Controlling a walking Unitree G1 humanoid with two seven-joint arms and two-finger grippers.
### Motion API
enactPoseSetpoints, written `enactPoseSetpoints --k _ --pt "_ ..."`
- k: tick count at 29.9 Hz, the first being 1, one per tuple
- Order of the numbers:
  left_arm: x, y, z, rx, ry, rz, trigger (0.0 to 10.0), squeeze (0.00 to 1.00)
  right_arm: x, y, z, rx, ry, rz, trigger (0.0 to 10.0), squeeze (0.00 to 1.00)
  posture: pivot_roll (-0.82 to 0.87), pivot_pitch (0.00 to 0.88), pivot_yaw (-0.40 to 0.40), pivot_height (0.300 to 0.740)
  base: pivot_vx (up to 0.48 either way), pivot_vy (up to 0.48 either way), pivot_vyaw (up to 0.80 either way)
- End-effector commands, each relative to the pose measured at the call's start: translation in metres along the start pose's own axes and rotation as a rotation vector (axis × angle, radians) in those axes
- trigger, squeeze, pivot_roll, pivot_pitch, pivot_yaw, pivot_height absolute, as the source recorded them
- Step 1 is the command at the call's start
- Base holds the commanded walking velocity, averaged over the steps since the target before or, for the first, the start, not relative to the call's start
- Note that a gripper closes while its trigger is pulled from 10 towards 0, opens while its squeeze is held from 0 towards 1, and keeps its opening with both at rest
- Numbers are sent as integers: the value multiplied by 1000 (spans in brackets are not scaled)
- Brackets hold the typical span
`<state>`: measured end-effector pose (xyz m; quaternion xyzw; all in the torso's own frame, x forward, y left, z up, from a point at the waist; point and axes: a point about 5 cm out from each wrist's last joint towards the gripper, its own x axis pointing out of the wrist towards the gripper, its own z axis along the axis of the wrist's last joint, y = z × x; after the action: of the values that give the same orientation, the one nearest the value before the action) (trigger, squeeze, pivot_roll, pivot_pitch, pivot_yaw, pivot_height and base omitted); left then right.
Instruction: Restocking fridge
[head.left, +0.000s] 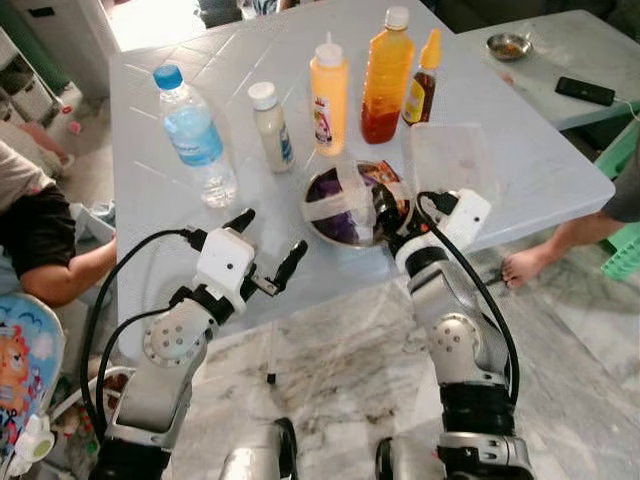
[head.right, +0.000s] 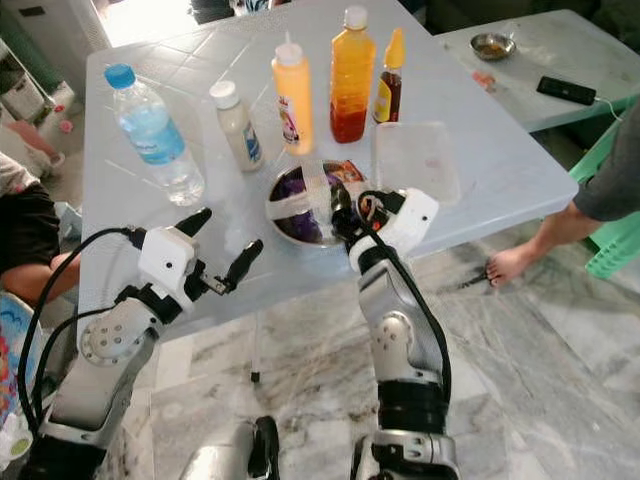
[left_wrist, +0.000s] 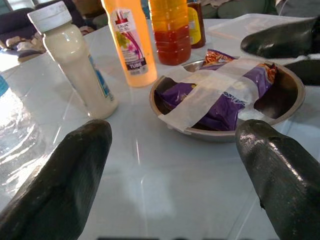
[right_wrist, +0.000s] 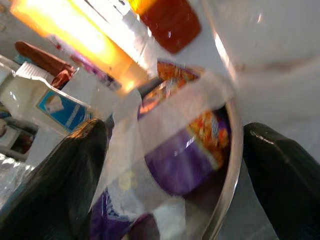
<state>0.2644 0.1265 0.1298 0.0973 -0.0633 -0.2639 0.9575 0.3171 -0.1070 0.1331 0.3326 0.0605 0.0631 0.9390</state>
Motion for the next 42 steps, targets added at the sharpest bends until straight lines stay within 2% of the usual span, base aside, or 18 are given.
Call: enactPoseSetpoints --k 1,11,12,14,18,20,24,27,28,29,30,36,42 --pt "-3 1 1 20 -3 1 10000 0 4 9 -8 78 33 18 10000 0 36 144 87 740 0 0 0" --pt "-4 1 2 22 -2 0 10000 0 4 10 -11 83 47 19 10000 0 36 144 86 740 0 0 0" --pt "-3 0 1 23 -3 0 10000 0 1 12 -14 98 62 29 10000 0 27 145 83 740 0 0 0" --pt "0 -3 2 21 -8 0 10000 0 -4 21 -19 226 108 53 10000 0 24 145 79 740 0 0 0" --pt "1 -4 2 21 -10 -1 10000 0 -6 21 -20 215 114 61 10000 0 24 145 79 740 0 0 0" --pt "-1 -3 -1 26 0 4 10000 0 -11 15 -26 222 147 46 10000 0 24 146 77 740 0 0 0" --pt "-2 -1 -3 32 12 13 10000 0 -14 13 -28 238 165 37 10000 0 21 147 77 740 0 0 0" --pt "-3 -1 -5 33 19 13 10000 0 -17 14 -32 311 211 30 10000 0 19 145 78 740 0 0 0" --pt "-2 -2 -5 33 19 8 10000 0 -17 15 -33 332 229 31 5294 0 18 143 78 740 0 0 0" --pt "-2 -2 -5 34 20 5 10000 0 -17 16 -35 346 241 32 5294 0 19 143 78 740 0 0 0" --pt "-1 -3 -4 42 17 -3 10000 0 -17 17 -36 349 256 32 0 0 19 143 78 740 0 0 0" --pt "-1 -3 -4 47 15 -6 10000 0 -16 14 -42 382 311 -21 0 0 21 140 77 740 0 0 0" --pt "-1 -5 -4 47 15 -21 10000 0 -17 6 -46 353 389 -60 0 0 21 142 77 740 0 0 0"
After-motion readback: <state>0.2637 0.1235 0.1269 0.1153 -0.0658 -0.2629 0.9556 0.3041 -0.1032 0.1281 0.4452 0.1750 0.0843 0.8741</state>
